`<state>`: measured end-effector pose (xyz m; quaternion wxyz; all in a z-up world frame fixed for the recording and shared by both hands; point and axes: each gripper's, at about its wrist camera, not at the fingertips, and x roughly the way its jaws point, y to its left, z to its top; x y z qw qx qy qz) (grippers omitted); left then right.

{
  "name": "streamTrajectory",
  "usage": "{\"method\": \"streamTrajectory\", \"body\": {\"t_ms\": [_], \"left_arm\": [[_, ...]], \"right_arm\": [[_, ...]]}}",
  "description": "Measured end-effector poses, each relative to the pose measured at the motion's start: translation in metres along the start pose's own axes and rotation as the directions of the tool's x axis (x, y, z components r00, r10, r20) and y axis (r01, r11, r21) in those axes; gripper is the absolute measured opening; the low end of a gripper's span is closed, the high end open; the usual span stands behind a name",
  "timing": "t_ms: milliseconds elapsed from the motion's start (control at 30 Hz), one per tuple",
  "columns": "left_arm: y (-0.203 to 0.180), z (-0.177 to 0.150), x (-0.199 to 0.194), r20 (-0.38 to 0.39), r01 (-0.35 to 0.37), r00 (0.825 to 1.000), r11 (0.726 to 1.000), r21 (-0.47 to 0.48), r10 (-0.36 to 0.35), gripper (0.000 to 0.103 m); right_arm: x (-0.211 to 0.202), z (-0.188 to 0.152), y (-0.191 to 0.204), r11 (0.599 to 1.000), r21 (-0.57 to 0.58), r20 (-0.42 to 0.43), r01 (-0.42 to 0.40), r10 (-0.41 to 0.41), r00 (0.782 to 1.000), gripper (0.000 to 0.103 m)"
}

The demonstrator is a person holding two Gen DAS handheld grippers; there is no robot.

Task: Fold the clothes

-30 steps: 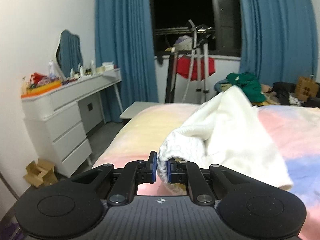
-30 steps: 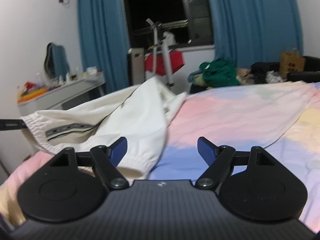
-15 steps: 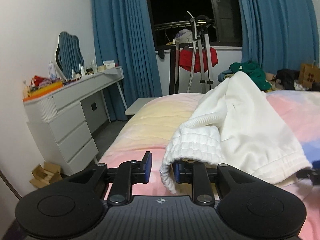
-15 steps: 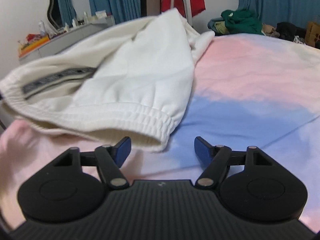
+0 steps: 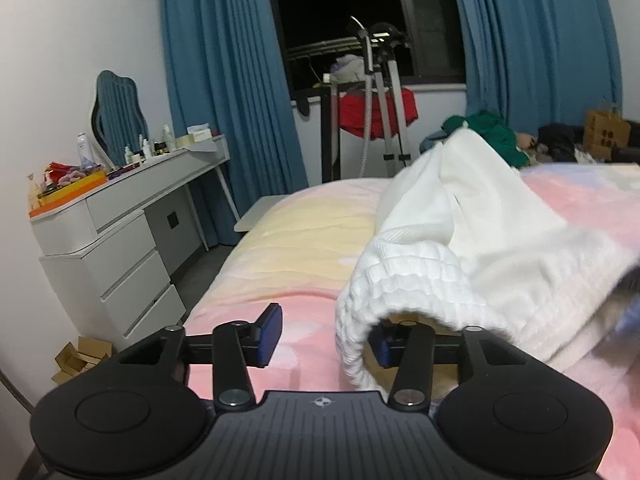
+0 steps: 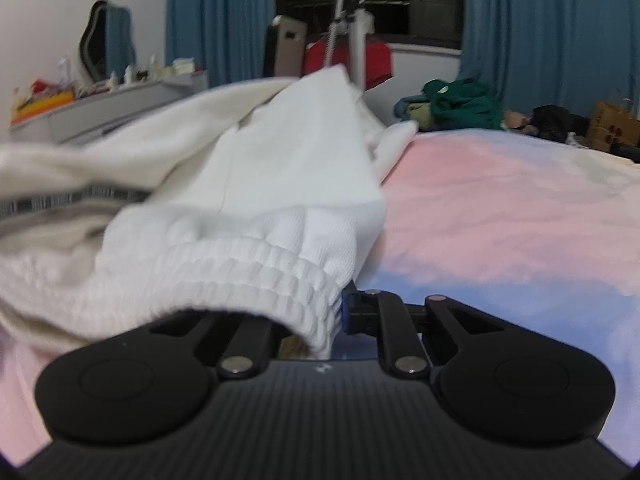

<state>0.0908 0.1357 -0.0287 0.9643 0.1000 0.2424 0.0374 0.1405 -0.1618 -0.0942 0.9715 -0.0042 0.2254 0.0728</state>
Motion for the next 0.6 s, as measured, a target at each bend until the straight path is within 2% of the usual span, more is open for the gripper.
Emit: {"method": "streamTrajectory", "body": {"t_ms": [133,267,433,533,600], "left_arm": [[-0.003,-0.003,0.003,-0.044,0.043,0.998,0.999,0.024,-0.042,0.050],[-0.007,-0.007,0.004,-0.091,0.102,0.991,0.994,0.038,-0.098,0.050],[-0.016,-0.012,-0.004,-0.113,0.157,0.982,0.985,0.067,-0.149,0.050],[-0.025,-0.017,-0.010,-0.117,0.164,0.981,0.982,0.096,-0.153,0.052],[-0.031,-0.020,-0.011,-0.124,0.169,0.980,0.979,0.112,-0.155,0.052]], "right_arm": [[-0.024,0.017,-0.002,1.000,0.012,0.051,0.018,-0.018,0.999,0.014],[-0.060,0.032,0.010,0.998,-0.040,0.116,0.049,-0.044,0.992,0.014],[-0.119,0.043,0.010,0.997,-0.012,0.231,0.073,-0.069,0.970,0.014],[-0.134,0.042,0.003,0.993,-0.020,0.206,0.116,-0.109,0.972,0.014],[-0.129,0.033,-0.009,0.992,0.017,0.110,0.123,-0.124,0.986,0.014]]}}
